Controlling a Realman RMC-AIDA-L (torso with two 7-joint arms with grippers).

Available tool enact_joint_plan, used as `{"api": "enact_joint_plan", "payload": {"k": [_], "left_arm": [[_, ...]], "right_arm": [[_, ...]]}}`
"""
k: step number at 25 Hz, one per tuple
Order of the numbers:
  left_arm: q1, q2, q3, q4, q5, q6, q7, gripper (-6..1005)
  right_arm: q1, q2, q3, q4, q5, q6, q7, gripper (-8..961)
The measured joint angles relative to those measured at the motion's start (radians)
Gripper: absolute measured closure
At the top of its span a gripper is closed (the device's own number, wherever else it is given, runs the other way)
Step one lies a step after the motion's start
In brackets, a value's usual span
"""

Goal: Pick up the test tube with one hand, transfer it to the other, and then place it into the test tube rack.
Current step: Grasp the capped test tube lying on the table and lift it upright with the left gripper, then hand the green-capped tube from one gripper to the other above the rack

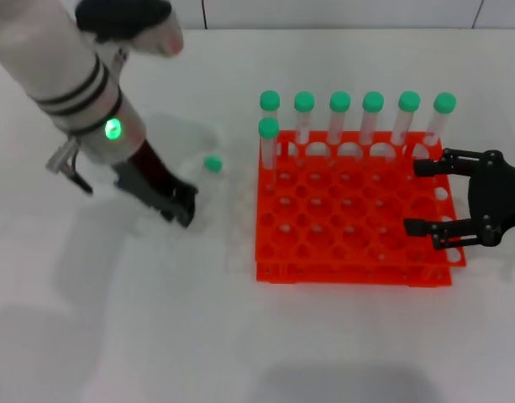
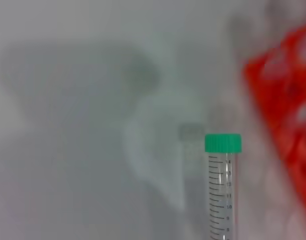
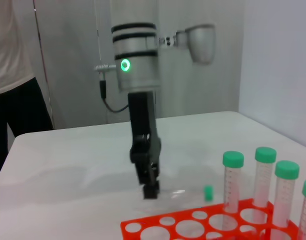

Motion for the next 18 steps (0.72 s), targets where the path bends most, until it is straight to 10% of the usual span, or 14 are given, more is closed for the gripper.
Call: {"api": "enact_joint_plan", "payload": {"k": [8, 18], "left_arm": [[0.145, -0.002, 0.005, 0.486, -0.007, -0.014, 0.069, 809], [0.346, -0.004, 0.052, 0.578, -0.409, -0.369, 0.537, 809]], "right_arm": [[-0.004, -0.004, 0.031, 0.000, 0.002, -0.018, 0.005, 84], [-0.015, 0.005, 0.088, 0.000, 0.005, -0.064, 0.006, 84]]}}
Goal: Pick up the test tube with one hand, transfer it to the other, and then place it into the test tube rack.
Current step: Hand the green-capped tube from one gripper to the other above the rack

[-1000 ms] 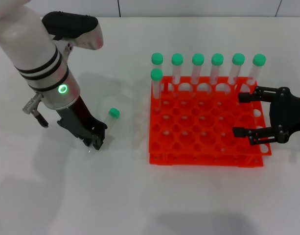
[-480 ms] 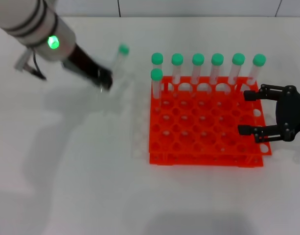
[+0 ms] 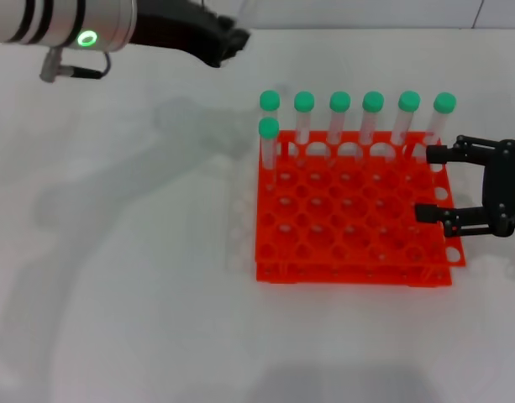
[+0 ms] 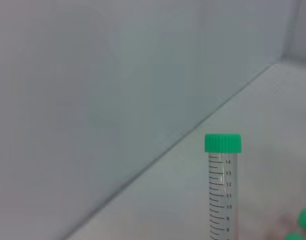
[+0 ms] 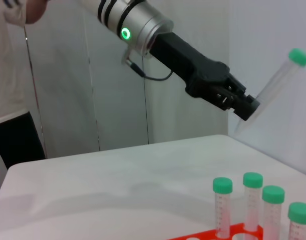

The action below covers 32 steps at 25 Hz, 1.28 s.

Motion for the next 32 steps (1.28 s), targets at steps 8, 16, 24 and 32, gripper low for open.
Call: {"api": "enact_joint_plan", "payload": {"k": [8, 16, 24, 32], "left_arm": [[-0.012, 0.015, -0.130, -0.292, -0.461, 0.071, 0.510, 808], [-0.220, 0.099, -0.266, -0.789, -0.510, 0.272, 0.843, 808], [-0.266, 0.105, -0.258, -0.834, -0.469, 0.284, 0.870, 808], [-0.311, 0.077, -0.256, -0.832, -0.361, 0.282, 0.830, 809]], "right_arm": [[0.004, 0.009, 0.003, -0.001, 0.003, -0.017, 0.004, 84], [0.007, 0.015, 0.003, -0.006, 0.022, -0.028, 0.010, 83], [0.012, 0.003, 0.008, -0.010, 0.069, -0.028, 0.071, 83], [0.054, 0.004, 0.045, 0.029, 0.199, -0.046, 0.186, 84]]}}
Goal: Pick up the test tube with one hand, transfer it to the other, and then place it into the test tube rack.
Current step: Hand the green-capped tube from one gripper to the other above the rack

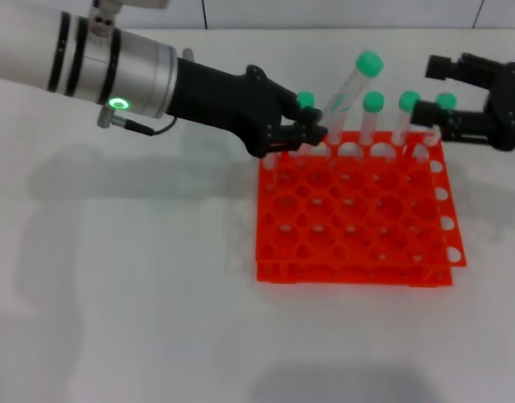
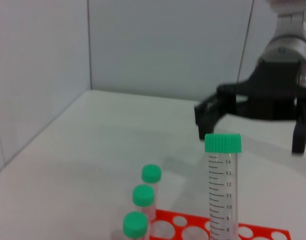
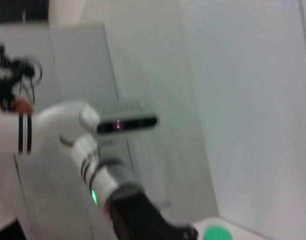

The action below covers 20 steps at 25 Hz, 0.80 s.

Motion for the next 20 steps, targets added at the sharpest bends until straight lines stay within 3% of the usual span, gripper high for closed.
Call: {"api": "enact_joint_plan", "payload": {"k": [8, 20], "left_arm": [[-0.008, -0.018, -0.005, 0.010, 0.019, -0.002, -0.002, 809], [0.001, -0.030, -0.006, 0.010, 0.016, -0.024, 0.010, 809]], "right_arm": [[0.030, 0.069, -0.001, 0.126, 0.119, 0.038, -0.060, 84], [0.062, 0.087, -0.012, 0.287, 0.187, 0.023, -0.221, 83]]}}
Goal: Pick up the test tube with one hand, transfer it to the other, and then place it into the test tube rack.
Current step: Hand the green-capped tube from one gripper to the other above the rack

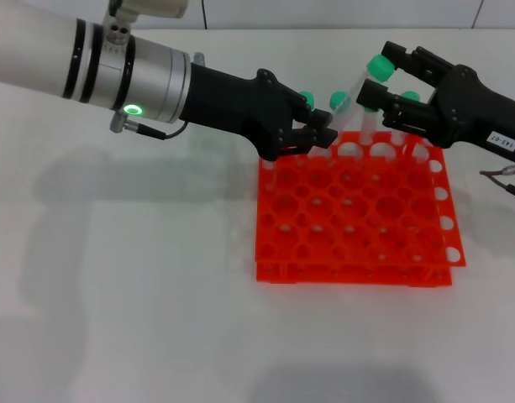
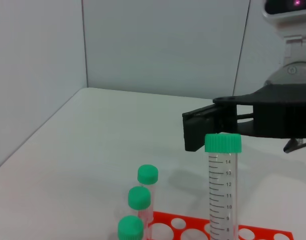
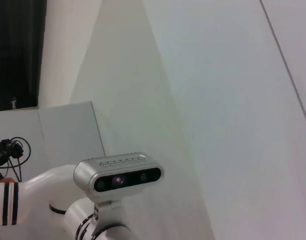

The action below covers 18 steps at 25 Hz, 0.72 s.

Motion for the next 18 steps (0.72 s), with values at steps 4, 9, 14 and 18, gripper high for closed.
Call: {"api": "enact_joint_plan", "payload": {"k": [4, 9, 14, 18], "left_arm": [[0.000, -0.008, 0.004, 0.001, 0.000, -0.002, 0.012, 808], [0.000, -0.013, 0.003, 0.001, -0.004, -0.003, 0.029, 808], [0.004, -0.013, 0.000, 0.001, -0.005, -0.004, 0.036, 809], [0.006, -0.014, -0.002, 0.001, -0.007, -0.009, 0.037, 809]], "right_arm": [[0.013, 0.004, 0.000, 0.054, 0.026, 0.002, -0.068, 83], [0.019, 0.004, 0.006, 0.073, 0.037, 0.011, -0.091, 83], [0.020, 0.004, 0.001, 0.074, 0.056, 0.021, -0.091, 85], [0.020, 0.003, 0.001, 0.073, 0.056, 0.025, -0.091, 90]]}}
